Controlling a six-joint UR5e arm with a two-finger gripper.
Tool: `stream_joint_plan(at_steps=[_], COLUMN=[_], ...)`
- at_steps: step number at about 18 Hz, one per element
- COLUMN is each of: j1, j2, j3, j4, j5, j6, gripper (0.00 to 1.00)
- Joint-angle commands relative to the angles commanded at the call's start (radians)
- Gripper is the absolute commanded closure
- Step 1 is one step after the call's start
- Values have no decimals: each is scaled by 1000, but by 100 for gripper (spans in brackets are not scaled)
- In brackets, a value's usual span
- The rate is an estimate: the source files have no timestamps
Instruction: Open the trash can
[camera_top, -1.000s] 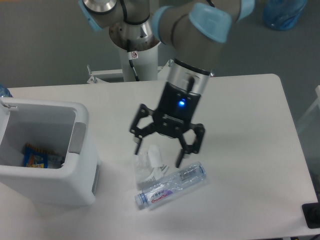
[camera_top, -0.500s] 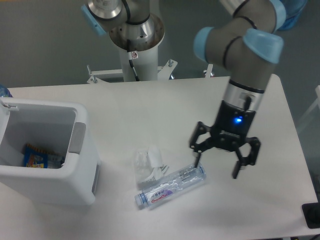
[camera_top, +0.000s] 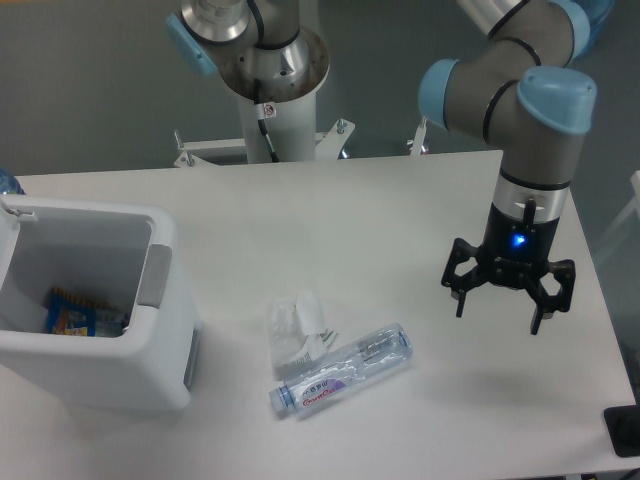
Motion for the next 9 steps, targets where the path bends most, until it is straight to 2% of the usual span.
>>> stream_joint_plan(at_steps=[3, 9], j1=[-8, -6], j2=[-12, -14], j3=[-5, -35], j4=[-6, 5], j5=[92, 108], j6=[108, 111], gripper=[0, 0])
